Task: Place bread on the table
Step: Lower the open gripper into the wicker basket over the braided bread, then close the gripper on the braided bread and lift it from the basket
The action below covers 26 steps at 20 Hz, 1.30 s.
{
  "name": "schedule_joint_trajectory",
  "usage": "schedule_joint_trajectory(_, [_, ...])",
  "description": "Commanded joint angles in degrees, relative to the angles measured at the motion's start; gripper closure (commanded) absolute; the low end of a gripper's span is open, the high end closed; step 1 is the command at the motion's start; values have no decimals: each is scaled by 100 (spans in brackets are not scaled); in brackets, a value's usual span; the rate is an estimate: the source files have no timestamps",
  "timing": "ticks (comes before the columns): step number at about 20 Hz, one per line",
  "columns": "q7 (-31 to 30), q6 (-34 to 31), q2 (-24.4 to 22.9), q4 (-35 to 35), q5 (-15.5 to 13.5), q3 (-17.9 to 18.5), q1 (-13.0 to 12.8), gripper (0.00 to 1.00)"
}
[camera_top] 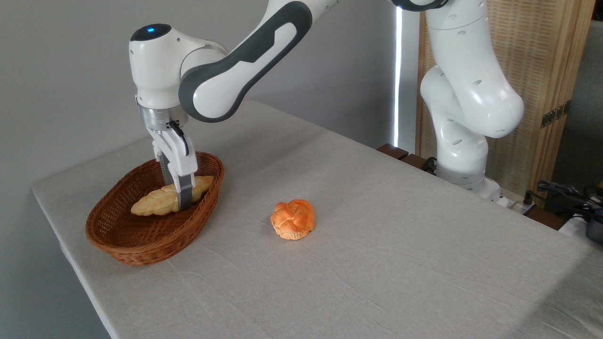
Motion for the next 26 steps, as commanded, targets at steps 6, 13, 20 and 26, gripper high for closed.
schedule_joint_trajectory(6, [-178, 79, 24, 66, 72, -11, 27, 58])
schedule_joint_trajectory(13, [-407, 79, -344, 83, 54, 16, 62, 61])
schedule_joint_trajectory(20, [-663, -96, -1055, 48, 46, 340, 115, 58])
schedule_joint_trajectory(26, [-373, -1141, -1399, -31, 151, 1402, 106, 43])
